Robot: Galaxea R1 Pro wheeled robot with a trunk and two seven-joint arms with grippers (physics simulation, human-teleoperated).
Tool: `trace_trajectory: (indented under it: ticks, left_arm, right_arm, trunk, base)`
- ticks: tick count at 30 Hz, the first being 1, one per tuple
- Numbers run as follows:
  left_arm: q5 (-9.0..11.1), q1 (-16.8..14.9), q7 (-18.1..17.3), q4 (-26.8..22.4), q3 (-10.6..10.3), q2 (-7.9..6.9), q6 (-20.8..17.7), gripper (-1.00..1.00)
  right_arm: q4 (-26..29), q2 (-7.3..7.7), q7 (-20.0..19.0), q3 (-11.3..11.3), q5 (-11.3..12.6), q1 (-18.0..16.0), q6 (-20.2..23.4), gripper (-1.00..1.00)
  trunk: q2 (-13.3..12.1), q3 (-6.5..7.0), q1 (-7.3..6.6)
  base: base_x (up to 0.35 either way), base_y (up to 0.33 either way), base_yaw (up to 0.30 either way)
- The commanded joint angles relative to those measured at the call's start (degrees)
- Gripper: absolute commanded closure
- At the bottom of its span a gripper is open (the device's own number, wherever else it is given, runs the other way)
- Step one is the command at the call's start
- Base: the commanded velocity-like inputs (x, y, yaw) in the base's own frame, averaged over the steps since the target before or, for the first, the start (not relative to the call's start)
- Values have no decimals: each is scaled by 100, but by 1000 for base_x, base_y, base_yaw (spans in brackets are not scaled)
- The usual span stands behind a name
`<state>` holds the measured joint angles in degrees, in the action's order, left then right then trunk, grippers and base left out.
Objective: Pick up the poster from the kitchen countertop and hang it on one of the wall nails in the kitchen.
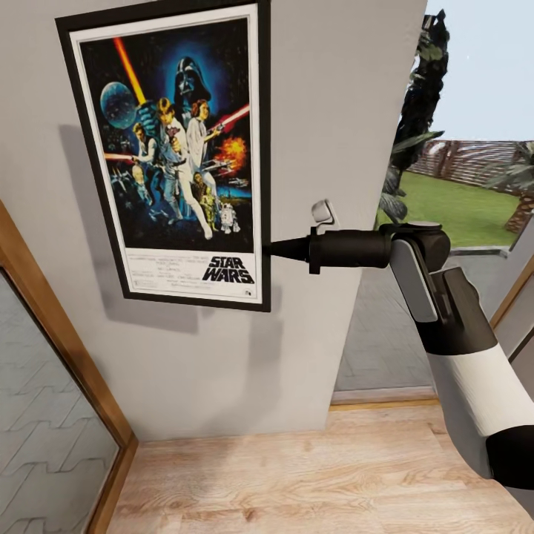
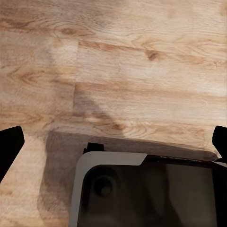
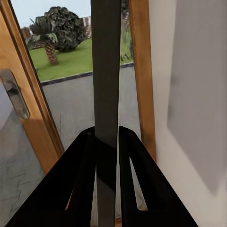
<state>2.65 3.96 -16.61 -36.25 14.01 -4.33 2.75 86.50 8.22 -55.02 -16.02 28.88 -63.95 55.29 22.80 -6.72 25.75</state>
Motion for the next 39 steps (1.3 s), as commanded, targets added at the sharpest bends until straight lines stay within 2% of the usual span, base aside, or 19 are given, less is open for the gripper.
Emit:
trace_trajectory:
  ticks: [1, 19, 26, 39]
  left_arm:
    - [27, 0, -36, -5, 14, 2, -3, -100]
    - [26, 0, -36, -5, 14, 0, -3, -100]
    - [26, 0, -36, -5, 14, 0, -3, -100]
    - [26, 0, -37, -5, 14, -3, -3, -100]
  right_arm:
    - [3, 4, -9, -1, 20, -5, 27, 100]
    - [10, -4, -9, 11, 30, 3, 22, 100]
    - [7, -3, -14, 26, 56, 128, 18, 100]
    - [5, 4, -18, 42, 331, 240, 10, 100]
  trunk:
    - [12, -11, 4]
    - [12, -11, 4]
    - [12, -11, 4]
    - [12, -11, 4]
  base:
    - [0, 0, 0]
    - [106, 0, 0]
    - [9, 0, 0]
    - [0, 0, 0]
